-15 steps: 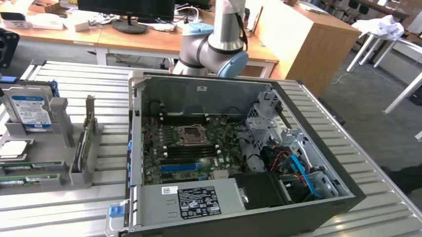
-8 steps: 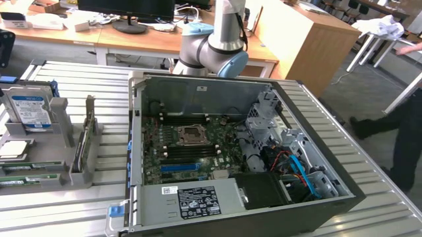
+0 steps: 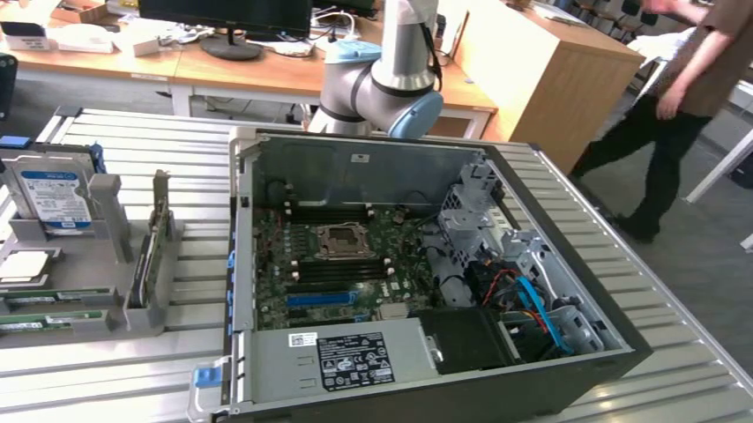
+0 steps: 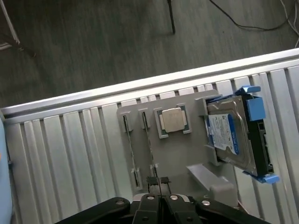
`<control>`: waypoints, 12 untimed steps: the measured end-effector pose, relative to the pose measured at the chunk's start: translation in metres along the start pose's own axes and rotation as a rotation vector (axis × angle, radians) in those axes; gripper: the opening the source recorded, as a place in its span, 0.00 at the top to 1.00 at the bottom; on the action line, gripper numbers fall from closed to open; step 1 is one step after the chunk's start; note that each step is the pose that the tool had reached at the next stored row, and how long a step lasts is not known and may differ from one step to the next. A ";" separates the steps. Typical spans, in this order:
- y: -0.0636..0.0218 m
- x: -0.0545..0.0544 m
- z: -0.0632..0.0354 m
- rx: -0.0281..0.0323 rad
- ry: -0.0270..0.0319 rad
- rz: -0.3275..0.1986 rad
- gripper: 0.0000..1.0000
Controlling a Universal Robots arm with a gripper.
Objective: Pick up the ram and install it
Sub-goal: 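Pick up the ram and move it above insertion slot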
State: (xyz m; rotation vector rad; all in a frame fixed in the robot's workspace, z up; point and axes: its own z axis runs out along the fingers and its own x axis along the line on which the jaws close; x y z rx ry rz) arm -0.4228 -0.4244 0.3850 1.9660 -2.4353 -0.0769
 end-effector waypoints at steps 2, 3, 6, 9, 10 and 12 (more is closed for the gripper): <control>0.0000 0.000 0.0003 -0.0008 0.0016 -0.036 0.89; 0.0000 0.000 0.0004 -0.0012 0.0024 -0.054 0.89; -0.0001 0.000 0.0008 -0.0024 0.0048 -0.108 0.89; -0.0001 0.000 0.0011 -0.0037 0.0074 -0.163 0.89; 0.0000 0.000 0.0010 -0.0043 0.0079 -0.173 0.89; 0.0000 0.000 0.0010 -0.0044 0.0080 -0.174 0.89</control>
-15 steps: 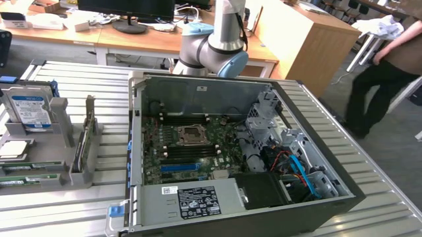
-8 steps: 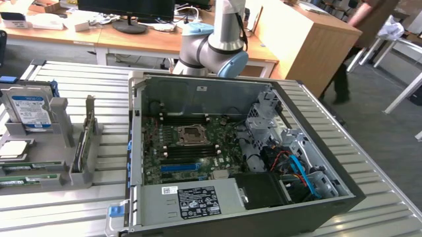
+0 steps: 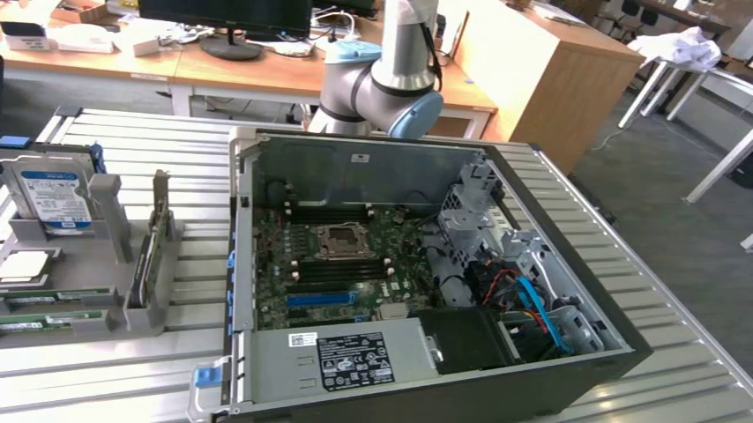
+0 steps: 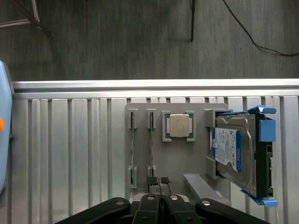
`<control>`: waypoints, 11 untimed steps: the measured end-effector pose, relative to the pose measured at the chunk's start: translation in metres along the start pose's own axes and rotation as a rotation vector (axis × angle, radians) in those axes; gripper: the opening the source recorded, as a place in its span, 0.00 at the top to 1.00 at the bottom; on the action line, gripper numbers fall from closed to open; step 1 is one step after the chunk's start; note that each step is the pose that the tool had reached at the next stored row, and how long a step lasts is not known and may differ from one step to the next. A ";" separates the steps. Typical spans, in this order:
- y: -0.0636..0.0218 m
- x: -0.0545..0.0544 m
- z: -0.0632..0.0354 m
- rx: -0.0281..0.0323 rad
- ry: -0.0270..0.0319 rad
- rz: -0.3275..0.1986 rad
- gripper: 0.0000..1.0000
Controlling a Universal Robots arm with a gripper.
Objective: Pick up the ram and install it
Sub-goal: 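Pick up the ram and move it above insertion slot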
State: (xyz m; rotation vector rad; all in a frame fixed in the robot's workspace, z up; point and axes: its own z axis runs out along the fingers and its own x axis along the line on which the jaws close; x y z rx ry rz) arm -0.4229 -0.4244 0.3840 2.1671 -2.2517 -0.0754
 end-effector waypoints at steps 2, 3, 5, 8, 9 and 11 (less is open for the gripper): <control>0.0000 0.000 0.0001 0.0001 -0.0001 0.000 0.89; 0.0000 0.000 0.0001 0.0001 -0.0001 0.000 0.89; 0.0000 0.000 0.0001 0.0001 -0.0001 0.000 0.89; 0.0000 0.000 0.0001 0.0001 -0.0001 0.000 0.89; 0.0000 0.000 0.0001 0.0001 -0.0001 0.000 0.89; 0.0000 0.000 0.0001 0.0001 -0.0002 0.000 0.89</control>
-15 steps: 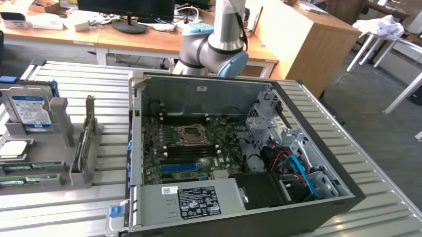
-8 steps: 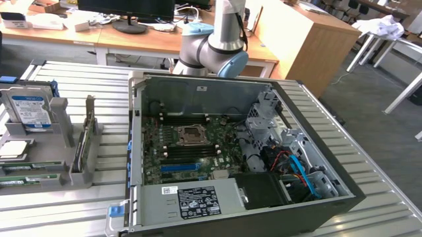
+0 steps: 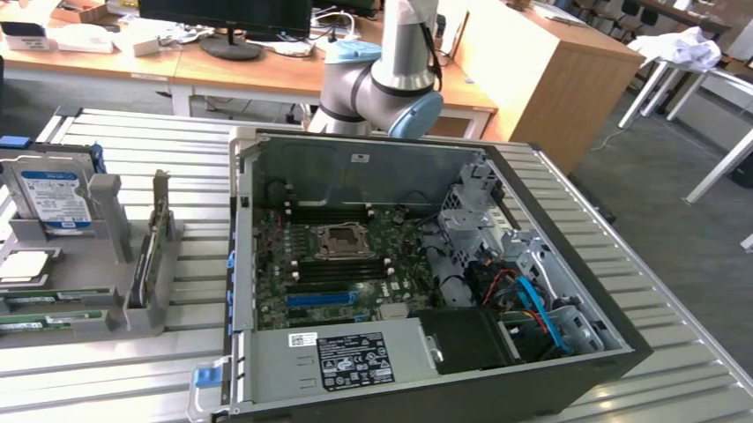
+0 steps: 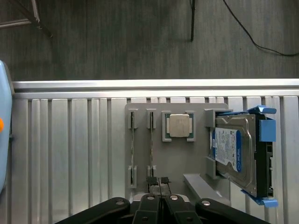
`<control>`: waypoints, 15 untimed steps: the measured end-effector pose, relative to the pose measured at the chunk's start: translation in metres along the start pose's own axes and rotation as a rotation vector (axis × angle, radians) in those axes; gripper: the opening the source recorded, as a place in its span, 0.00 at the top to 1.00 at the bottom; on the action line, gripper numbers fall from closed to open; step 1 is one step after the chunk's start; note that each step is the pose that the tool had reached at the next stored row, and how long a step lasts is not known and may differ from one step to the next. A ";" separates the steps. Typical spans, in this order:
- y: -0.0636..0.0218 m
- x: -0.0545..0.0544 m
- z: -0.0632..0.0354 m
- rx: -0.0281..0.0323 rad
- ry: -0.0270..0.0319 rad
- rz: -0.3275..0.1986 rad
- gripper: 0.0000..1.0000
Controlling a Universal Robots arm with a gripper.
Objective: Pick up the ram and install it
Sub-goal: 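Pick up the ram and move it above insertion slot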
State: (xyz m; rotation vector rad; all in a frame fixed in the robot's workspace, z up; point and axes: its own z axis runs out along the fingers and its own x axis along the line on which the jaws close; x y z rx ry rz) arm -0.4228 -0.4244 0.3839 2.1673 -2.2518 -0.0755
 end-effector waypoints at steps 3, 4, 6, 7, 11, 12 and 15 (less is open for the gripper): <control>0.0000 0.000 0.0000 0.0000 0.0000 0.000 0.84; 0.0000 0.000 0.0000 0.0001 0.0001 0.000 0.84; 0.0000 0.000 0.0000 0.0001 0.0000 0.000 0.77; 0.0000 0.000 0.0000 0.0000 0.0000 0.000 0.70; 0.0000 0.000 0.0000 0.0000 0.0000 0.000 0.70; 0.0000 0.000 0.0000 0.0000 0.0000 0.000 0.70; 0.0000 0.000 0.0000 0.0000 0.0000 0.000 0.70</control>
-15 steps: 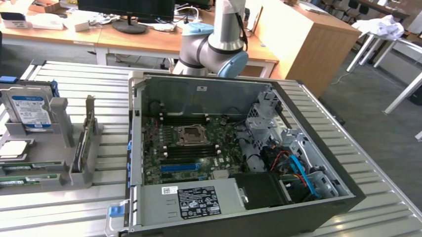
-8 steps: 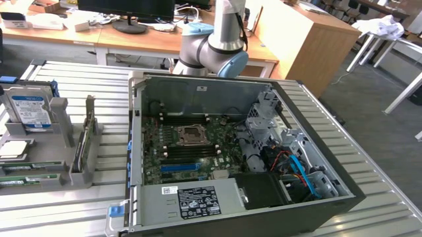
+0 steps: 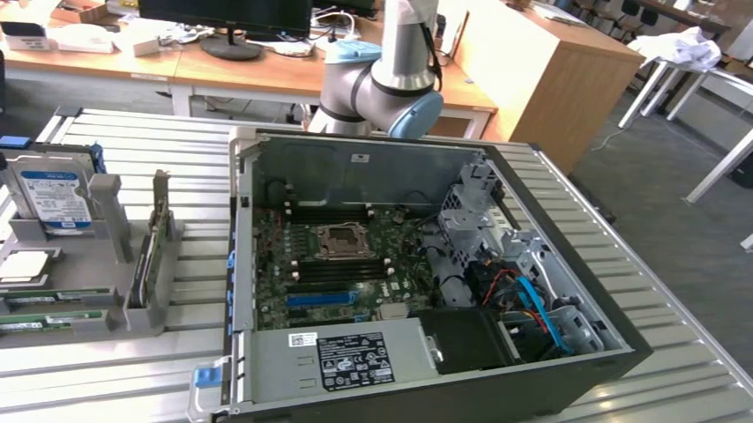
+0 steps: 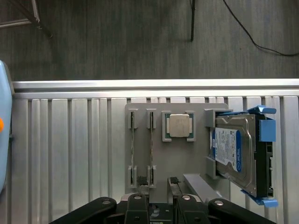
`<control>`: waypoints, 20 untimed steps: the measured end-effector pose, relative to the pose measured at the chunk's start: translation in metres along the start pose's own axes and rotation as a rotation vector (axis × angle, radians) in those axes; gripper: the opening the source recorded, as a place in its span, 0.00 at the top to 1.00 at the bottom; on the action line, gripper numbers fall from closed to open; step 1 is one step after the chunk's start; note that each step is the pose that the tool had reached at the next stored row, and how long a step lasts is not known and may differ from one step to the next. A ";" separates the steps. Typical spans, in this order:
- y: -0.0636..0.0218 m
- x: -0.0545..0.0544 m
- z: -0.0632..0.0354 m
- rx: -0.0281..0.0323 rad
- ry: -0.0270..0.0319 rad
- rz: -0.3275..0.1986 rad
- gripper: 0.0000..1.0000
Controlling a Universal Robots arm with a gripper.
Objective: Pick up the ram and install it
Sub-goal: 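Pick up the ram and move it above insertion slot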
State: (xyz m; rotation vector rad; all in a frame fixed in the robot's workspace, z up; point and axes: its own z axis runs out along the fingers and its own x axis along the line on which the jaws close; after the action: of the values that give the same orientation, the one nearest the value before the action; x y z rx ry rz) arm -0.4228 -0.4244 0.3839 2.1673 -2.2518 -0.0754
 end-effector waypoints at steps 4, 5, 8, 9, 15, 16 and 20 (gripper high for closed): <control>0.0000 0.000 0.0000 0.0000 0.0000 0.000 0.69; 0.0000 0.000 0.0000 0.0000 -0.0001 0.000 0.63; -0.0001 0.000 0.0008 0.0005 -0.0003 0.000 0.63; -0.0002 0.000 0.0021 0.0012 -0.0002 0.000 0.63; -0.0006 0.000 0.0127 0.0019 -0.0001 0.000 0.63; -0.0007 0.000 0.0145 0.0020 -0.0001 0.000 0.63; -0.0010 0.000 0.0218 0.0019 -0.0001 0.000 0.63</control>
State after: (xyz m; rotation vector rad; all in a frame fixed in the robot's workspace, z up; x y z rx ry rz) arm -0.4228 -0.4243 0.3621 2.1684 -2.2527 -0.0734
